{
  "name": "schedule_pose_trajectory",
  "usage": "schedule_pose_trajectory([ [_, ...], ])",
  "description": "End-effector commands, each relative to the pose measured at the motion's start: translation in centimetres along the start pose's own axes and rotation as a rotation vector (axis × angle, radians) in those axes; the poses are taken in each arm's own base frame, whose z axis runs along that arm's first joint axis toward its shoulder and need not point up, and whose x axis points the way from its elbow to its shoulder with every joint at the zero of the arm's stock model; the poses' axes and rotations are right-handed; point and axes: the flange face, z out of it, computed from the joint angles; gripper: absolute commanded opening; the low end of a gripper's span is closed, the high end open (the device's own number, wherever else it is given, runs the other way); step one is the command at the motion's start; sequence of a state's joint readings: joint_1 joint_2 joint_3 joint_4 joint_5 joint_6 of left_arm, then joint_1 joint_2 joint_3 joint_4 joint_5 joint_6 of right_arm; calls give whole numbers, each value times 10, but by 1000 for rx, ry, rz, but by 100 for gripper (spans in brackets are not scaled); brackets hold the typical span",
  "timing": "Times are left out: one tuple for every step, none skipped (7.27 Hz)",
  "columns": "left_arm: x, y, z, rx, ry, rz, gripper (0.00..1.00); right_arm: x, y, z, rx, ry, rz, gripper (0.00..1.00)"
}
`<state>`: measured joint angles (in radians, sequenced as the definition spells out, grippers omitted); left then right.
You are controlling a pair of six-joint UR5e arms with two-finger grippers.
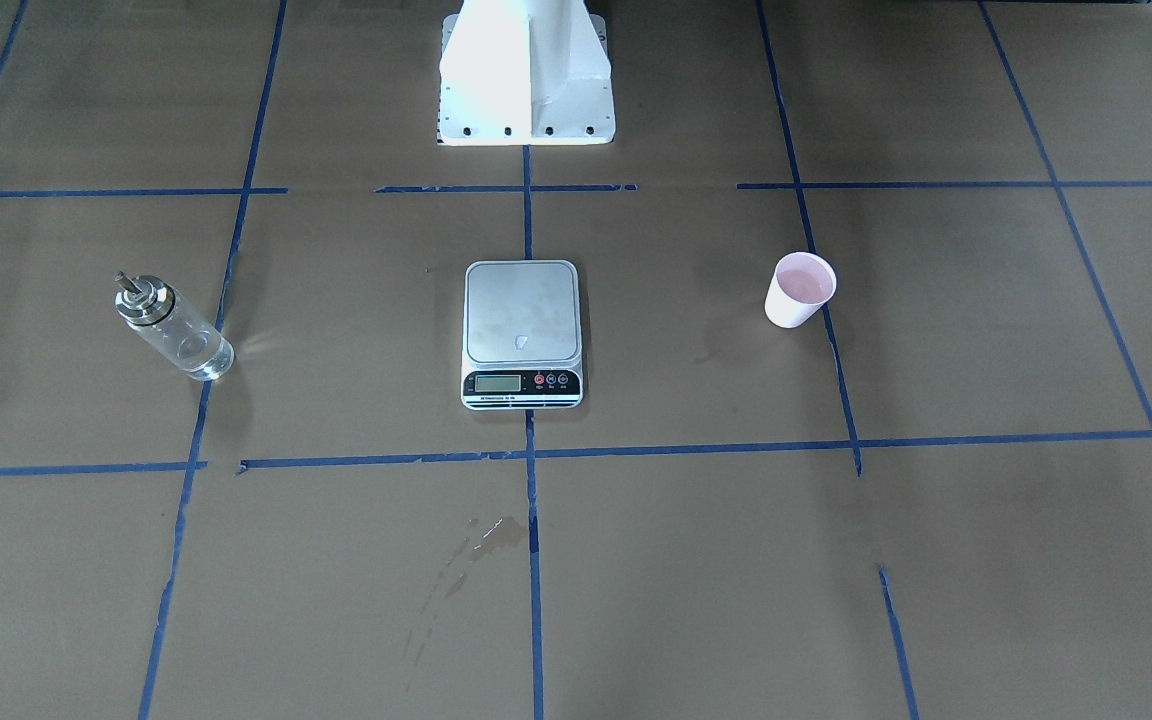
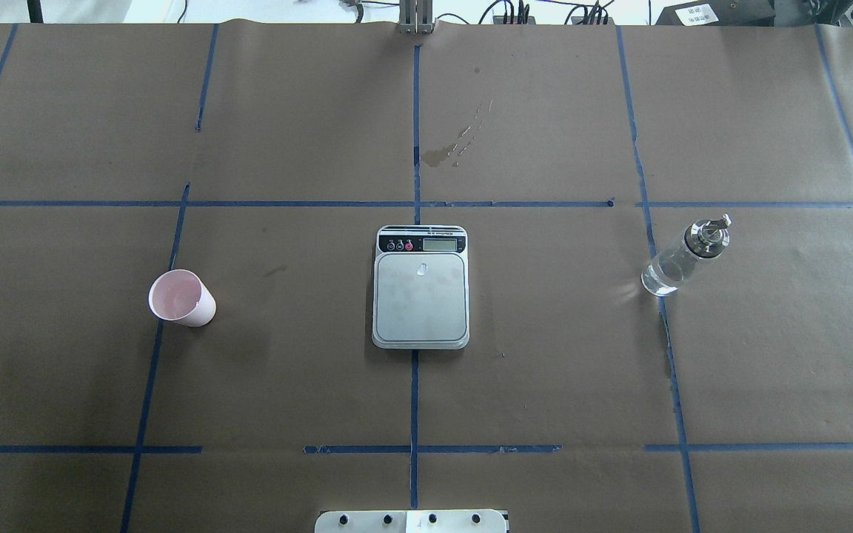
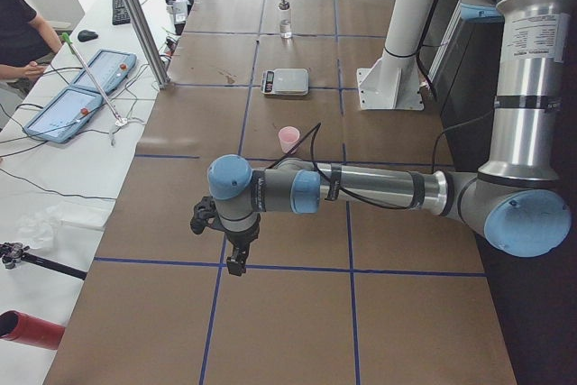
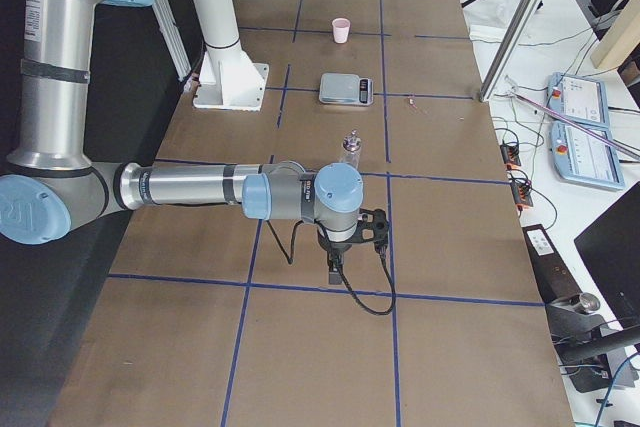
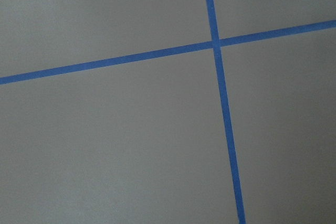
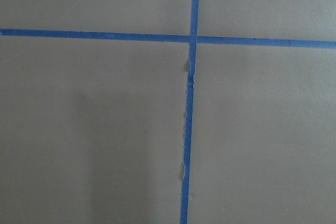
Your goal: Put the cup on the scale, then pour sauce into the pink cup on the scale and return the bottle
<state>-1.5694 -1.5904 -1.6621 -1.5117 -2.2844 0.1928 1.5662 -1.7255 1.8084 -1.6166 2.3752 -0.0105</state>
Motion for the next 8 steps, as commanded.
schedule_pose_trajectory([
  [43, -50, -58, 118, -24, 106, 100, -7, -2, -5, 11, -19, -3, 100],
  [68, -69, -81, 163, -29, 158, 100, -10, -4, -8, 18, -21, -11, 100],
  [106, -92, -80, 185, -13, 248, 100, -12, -5, -10, 22, -22, -16, 100],
  [148, -109, -65, 180, 15, 318, 100, -14, -5, -10, 23, -21, -19, 100],
  [185, -114, -43, 150, 113, 235, 100, -13, -5, -10, 23, -19, -19, 100],
  [234, -118, -23, 169, 159, 211, 100, -13, -5, -10, 23, -19, -19, 100],
  [268, -117, -7, 180, 186, 155, 100, -13, -5, -10, 23, -19, -21, 100],
  [304, -114, 17, 137, 216, 85, 100, -15, -6, -11, 26, -19, -25, 100],
])
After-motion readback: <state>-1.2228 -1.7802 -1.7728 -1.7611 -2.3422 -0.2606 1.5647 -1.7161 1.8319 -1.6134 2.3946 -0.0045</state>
